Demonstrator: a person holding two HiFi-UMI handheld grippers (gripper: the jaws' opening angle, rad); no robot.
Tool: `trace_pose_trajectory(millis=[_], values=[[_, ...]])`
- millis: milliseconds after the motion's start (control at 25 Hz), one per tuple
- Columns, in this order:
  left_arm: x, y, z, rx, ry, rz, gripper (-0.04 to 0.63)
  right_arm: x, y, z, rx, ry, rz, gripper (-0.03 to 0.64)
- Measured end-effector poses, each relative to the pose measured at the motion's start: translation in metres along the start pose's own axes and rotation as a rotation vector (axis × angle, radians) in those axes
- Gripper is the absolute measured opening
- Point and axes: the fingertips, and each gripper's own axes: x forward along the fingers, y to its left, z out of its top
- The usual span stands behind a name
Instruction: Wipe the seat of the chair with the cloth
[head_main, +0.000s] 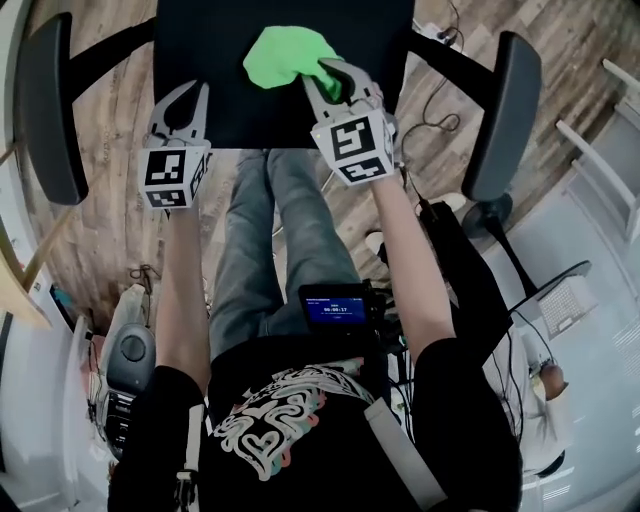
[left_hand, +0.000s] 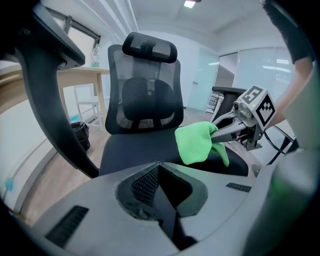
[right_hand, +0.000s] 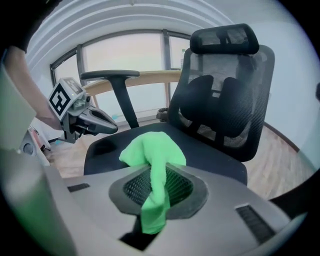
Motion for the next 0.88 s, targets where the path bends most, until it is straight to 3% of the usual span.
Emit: trace_pose_trajectory(millis=[440, 880], values=[[-0.003, 0.001, 0.048, 0.016, -0.11, -0.001, 0.002, -0.036, -0.025, 0.011, 0.133, -0.083, -0.116, 0.057], [-0.027, -0.007, 0.121, 0.082, -0.201, -0.016, 0.002, -0.094, -0.037, 0.044, 0.216, -0.162, -0.196, 0.057]])
